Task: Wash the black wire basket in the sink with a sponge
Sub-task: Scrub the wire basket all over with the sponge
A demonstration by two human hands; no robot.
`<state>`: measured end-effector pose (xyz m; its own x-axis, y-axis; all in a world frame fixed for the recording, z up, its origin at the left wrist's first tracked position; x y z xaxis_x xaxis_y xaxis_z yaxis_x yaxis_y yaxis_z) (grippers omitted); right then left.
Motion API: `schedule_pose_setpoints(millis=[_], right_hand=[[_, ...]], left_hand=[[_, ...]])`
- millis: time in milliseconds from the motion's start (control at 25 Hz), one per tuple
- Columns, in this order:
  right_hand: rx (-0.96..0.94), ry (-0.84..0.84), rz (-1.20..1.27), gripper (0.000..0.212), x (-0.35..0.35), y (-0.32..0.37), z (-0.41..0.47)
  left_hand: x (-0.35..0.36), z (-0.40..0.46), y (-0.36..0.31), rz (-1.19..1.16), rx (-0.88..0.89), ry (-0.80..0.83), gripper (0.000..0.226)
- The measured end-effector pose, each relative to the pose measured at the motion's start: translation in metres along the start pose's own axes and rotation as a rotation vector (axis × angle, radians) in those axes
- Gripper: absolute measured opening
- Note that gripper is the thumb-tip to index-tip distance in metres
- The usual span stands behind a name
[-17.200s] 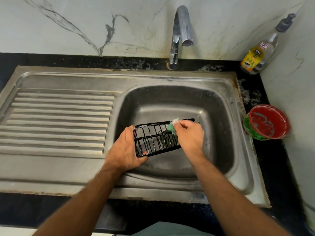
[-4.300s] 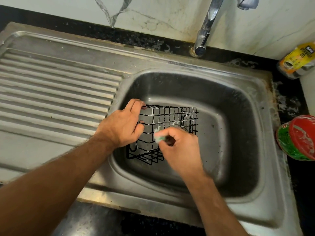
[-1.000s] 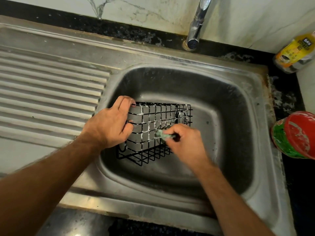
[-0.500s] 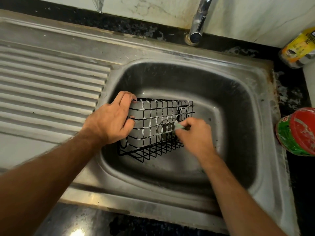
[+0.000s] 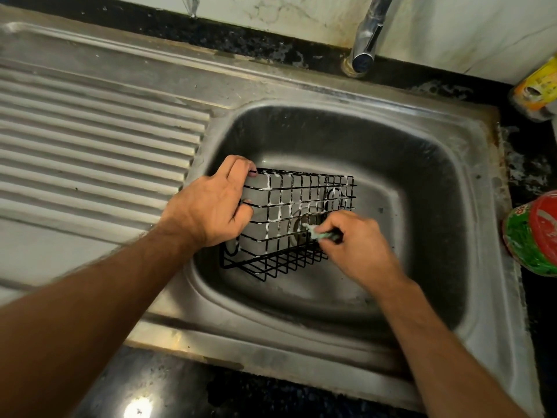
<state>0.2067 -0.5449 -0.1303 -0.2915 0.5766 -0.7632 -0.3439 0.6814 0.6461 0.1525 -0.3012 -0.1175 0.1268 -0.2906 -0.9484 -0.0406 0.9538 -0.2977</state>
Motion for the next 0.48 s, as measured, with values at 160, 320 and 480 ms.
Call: schedule_pose_setpoints(millis=[160, 320, 480], right_hand=[[-0.213, 0.013, 0.187, 0.014, 0.013, 0.053, -0.013], [-0.253, 0.064, 0.178, 0.016, 0.028, 0.073, -0.021], [-0.17, 0.081, 0.056, 0.012, 0.015, 0.03, -0.014]], left_hand=[[0.002, 0.001, 0.002, -0.005, 0.003, -0.003, 0.064], [0.003, 0.0, 0.002, -0.015, 0.027, -0.012, 0.062], [0.0, 0.0, 0.0, -0.005, 0.011, -0.015, 0.061]])
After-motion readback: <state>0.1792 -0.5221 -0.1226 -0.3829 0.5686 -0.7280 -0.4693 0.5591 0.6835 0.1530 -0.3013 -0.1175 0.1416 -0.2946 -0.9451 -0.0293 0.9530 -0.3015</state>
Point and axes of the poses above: each hand's wrist, its own z-axis towards the middle knuckle, its own x-axis out of the palm, y = z × x, the point moved 3 cm from there along z, towards the middle knuckle, and after that the axes turned 13 degrees about -y, right-handed, at the moved point
